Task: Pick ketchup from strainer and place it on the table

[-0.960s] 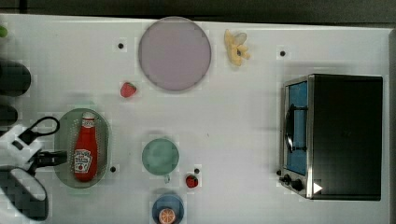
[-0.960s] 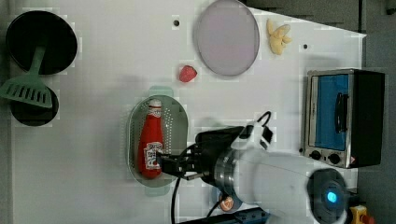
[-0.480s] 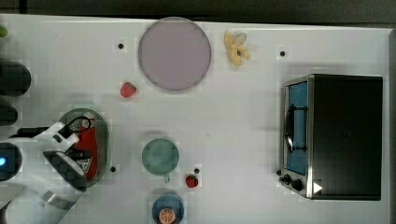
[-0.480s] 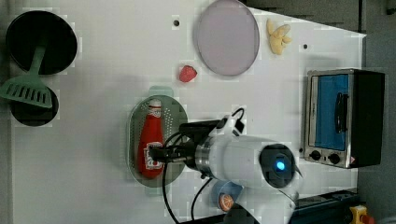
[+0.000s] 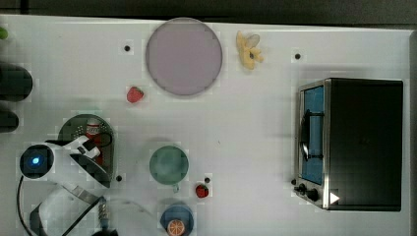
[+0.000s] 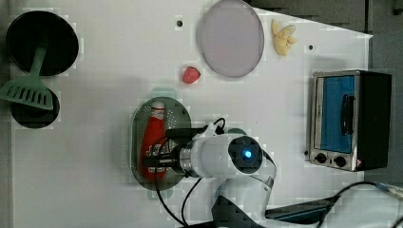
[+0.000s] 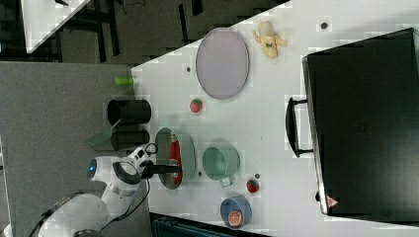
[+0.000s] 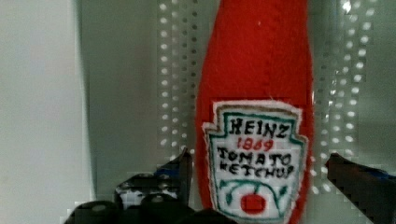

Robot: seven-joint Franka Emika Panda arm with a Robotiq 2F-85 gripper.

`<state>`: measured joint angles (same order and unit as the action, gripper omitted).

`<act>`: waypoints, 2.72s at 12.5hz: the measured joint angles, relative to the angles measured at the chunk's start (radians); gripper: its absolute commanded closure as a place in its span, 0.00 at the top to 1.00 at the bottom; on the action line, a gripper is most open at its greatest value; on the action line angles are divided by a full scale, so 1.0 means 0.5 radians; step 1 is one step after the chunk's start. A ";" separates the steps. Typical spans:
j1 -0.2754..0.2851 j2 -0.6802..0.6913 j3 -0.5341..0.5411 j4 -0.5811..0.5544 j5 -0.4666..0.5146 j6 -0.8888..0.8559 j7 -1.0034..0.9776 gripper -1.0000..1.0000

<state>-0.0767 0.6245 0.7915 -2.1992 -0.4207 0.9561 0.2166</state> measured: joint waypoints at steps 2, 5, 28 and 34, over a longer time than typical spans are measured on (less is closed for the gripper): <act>0.015 0.051 -0.037 -0.004 -0.083 0.066 0.068 0.84; 0.023 0.053 -0.077 0.020 -0.125 0.071 0.095 0.59; -0.566 -0.647 -0.005 0.877 0.538 -1.244 -0.074 0.59; -0.851 -0.676 -0.391 0.844 0.504 -1.236 -0.512 0.59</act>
<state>-0.5024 0.2864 0.5962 -1.7773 -0.1685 0.3379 -0.0393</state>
